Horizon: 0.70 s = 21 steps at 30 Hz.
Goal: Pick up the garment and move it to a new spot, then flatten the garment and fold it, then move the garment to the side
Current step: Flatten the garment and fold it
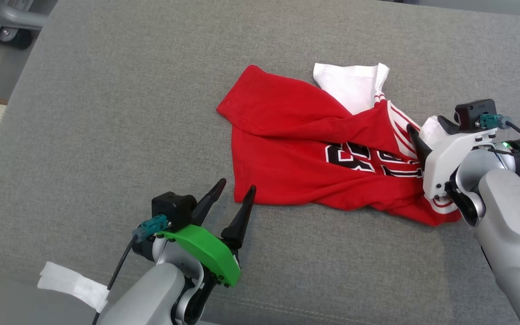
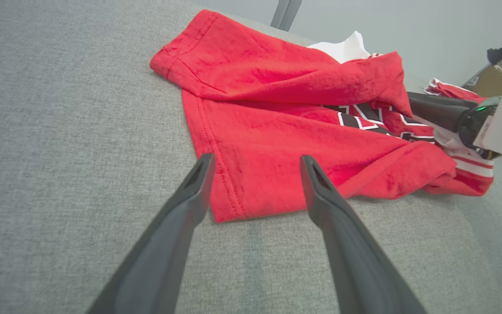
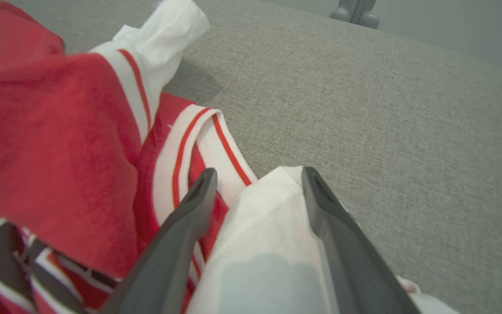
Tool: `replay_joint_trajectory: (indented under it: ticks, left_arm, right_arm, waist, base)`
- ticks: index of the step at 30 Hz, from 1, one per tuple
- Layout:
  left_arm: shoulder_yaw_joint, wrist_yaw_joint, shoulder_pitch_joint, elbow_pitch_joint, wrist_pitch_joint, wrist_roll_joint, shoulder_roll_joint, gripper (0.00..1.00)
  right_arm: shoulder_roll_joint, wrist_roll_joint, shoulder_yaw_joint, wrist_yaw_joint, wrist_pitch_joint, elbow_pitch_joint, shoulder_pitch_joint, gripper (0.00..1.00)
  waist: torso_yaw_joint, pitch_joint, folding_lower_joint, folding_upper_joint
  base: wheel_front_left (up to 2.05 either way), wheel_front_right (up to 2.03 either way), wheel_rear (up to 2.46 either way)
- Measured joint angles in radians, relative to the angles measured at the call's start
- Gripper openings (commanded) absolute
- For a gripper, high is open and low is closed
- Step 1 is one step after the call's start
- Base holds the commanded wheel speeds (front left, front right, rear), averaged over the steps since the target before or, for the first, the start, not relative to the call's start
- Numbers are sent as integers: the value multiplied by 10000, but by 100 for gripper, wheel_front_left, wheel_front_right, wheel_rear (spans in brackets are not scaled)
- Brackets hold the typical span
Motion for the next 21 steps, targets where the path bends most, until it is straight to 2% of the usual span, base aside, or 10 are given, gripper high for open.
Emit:
replay_joint_trajectory:
  ticks: [21]
  left_arm:
    - [167, 4, 96, -343, -8, -73, 215, 100]
  right_arm:
    - [-299, 102, -161, 88, 165, 449, -151, 100]
  waist:
    - [-19, 71, -1, 0]
  base:
    - [0, 0, 0]
